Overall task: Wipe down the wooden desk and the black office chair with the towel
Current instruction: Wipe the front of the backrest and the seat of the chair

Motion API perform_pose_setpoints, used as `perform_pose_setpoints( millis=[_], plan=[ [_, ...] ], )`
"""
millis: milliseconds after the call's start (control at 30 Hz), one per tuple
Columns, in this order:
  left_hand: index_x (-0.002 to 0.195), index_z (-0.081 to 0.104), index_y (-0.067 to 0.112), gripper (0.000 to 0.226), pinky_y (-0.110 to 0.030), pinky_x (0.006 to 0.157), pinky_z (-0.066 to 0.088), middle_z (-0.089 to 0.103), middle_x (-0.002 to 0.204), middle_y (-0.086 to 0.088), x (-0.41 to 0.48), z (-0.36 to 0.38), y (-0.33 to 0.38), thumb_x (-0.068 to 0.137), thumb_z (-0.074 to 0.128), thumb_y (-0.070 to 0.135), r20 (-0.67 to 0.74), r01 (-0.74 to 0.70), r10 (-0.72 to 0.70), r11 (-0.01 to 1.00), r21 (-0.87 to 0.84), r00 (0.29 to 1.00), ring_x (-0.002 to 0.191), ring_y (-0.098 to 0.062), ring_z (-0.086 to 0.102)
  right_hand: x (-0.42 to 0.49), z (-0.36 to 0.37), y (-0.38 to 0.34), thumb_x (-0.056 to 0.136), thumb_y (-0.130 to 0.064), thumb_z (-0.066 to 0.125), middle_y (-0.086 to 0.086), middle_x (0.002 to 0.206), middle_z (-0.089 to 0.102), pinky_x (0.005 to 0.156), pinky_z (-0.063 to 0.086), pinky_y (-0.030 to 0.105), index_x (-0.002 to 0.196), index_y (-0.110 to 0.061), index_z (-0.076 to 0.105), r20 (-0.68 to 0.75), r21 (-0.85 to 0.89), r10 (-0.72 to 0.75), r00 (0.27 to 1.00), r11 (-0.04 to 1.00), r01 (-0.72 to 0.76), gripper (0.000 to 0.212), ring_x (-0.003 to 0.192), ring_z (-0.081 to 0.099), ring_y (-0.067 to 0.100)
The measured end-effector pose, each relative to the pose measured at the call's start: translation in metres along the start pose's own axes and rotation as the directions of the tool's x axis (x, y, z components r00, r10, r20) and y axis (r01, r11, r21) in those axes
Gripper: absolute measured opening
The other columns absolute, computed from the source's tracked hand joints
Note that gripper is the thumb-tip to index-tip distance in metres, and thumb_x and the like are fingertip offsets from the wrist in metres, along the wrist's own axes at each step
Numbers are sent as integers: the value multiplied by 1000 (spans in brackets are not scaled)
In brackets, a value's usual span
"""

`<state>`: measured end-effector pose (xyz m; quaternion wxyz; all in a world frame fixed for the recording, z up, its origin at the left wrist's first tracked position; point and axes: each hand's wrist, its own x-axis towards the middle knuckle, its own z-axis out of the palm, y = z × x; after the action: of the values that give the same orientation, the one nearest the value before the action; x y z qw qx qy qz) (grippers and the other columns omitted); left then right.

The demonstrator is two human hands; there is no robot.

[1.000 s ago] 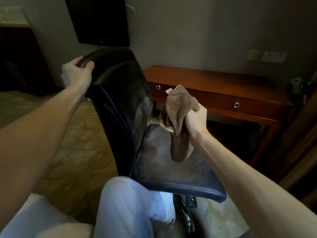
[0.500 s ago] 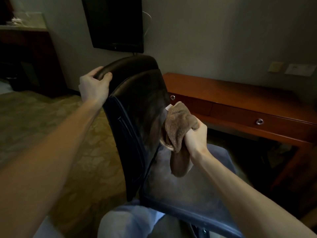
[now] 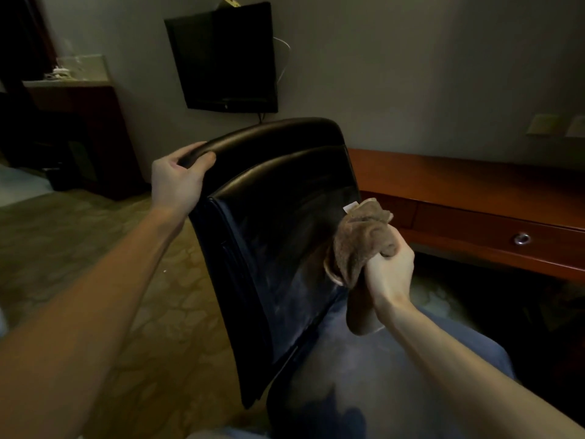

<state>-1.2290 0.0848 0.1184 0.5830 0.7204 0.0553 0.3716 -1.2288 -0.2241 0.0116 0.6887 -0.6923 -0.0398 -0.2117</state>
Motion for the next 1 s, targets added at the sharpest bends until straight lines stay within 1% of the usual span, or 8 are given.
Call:
perform_pose_setpoints(
  millis=[233, 367, 533, 667, 800, 900, 967, 1000],
  plan=[
    [111, 75, 26, 19, -19, 81, 59, 77, 96, 9, -2, 10, -2, 92, 76, 24, 31, -12, 15, 996, -92, 999, 89, -4, 74, 5, -32, 26, 95, -30, 62, -12, 105, 72, 82, 43, 11, 124, -32, 67, -173, -52, 96, 980, 993, -106, 30, 100, 64, 0],
    [107, 75, 25, 19, -21, 83, 59, 77, 96, 10, 5, 22, -6, 89, 78, 29, 28, 13, -10, 994, -106, 1000, 88, -3, 73, 29, -65, 35, 92, -37, 61, -2, 116, 72, 96, 46, 30, 130, -32, 64, -246, -153, 98, 964, 978, -139, 39, 111, 63, 19],
    [96, 79, 27, 14, -24, 85, 60, 79, 92, 12, 20, 29, -17, 83, 81, 29, -42, -10, 5, 993, -121, 999, 88, -6, 74, 102, -82, 24, 83, -42, 57, 0, 125, 71, 95, 43, 26, 137, -32, 58, -236, -243, -6, 972, 968, -53, 55, 119, 62, 23],
    [101, 76, 23, 21, -12, 72, 54, 73, 86, 15, 26, 39, -26, 84, 80, 34, -159, -87, 83, 996, -19, 984, 74, 8, 67, 153, -53, 19, 83, -40, 64, -5, 127, 68, 97, 44, 26, 141, -35, 49, -202, -219, -84, 976, 975, 38, 60, 118, 61, 17],
    [96, 72, 25, 28, -7, 61, 43, 65, 78, 19, 30, 53, -36, 84, 74, 50, -229, -132, 163, 981, 142, 960, 63, 15, 59, 196, -9, 35, 85, -32, 68, 6, 135, 62, 93, 39, 24, 150, -26, 33, -165, -193, -84, 983, 980, 51, 73, 123, 59, 28],
    [89, 70, 28, 25, -6, 59, 41, 64, 74, 21, 34, 70, -46, 86, 73, 52, -302, -128, 180, 975, 184, 936, 61, 18, 57, 235, 13, 52, 92, -35, 61, 5, 163, 31, 117, 25, 47, 158, -33, 21, -73, -332, 10, 997, 943, -34, 77, 150, 28, 33],
    [83, 69, 32, 17, -6, 64, 45, 66, 74, 22, 41, 81, -53, 89, 75, 46, -303, -130, 162, 984, 121, 939, 65, 18, 60, 251, 19, 64, 99, -34, 56, -2, 171, 4, 121, 7, 62, 161, -39, 7, -39, -410, 110, 993, 905, -116, 80, 157, 3, 32],
    [81, 69, 33, 15, -8, 65, 46, 68, 73, 22, 45, 85, -57, 90, 75, 44, -294, -122, 145, 988, 94, 945, 66, 16, 62, 255, 21, 70, 100, -34, 56, -3, 171, 1, 122, 5, 64, 162, -39, 4, -50, -424, 108, 993, 898, -119, 80, 157, 0, 31]
  ],
)
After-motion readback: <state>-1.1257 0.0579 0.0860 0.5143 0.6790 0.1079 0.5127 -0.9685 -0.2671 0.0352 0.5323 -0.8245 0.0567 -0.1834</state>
